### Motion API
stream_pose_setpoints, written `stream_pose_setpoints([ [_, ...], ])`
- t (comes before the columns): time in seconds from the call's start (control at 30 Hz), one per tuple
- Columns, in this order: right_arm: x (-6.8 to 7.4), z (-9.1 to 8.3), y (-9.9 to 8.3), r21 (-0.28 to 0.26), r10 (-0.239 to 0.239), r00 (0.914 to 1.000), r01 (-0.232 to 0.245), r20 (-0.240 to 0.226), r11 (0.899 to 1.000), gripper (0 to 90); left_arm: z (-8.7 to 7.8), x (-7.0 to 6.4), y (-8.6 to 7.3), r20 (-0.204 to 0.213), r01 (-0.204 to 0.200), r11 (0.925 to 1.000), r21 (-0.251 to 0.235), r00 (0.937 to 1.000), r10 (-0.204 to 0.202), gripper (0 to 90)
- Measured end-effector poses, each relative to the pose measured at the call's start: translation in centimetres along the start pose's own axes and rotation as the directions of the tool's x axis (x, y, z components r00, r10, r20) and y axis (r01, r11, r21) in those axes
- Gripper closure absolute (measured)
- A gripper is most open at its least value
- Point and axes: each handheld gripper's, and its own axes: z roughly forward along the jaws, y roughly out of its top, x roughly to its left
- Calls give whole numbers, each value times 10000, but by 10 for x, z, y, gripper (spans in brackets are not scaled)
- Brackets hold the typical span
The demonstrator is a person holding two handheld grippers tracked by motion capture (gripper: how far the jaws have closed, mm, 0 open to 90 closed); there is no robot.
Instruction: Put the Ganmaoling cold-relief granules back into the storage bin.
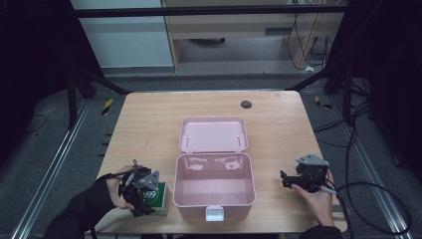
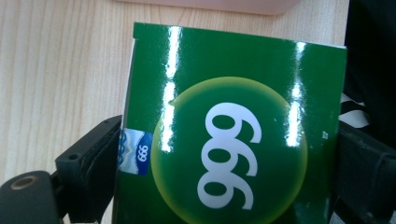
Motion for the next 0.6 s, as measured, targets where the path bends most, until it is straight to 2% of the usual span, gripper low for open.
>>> stream_pose_setpoints([
  [0.53,1,1,0,134,-52,10000,52,-14,9999,5,-1,0,-1,108,23,9999,-118,9999,-22,140],
  [0.6,1,2,0,143,-55,10000,55,-31,9999,5,-1,-1,-2,194,123,9998,-167,9997,-120,142],
])
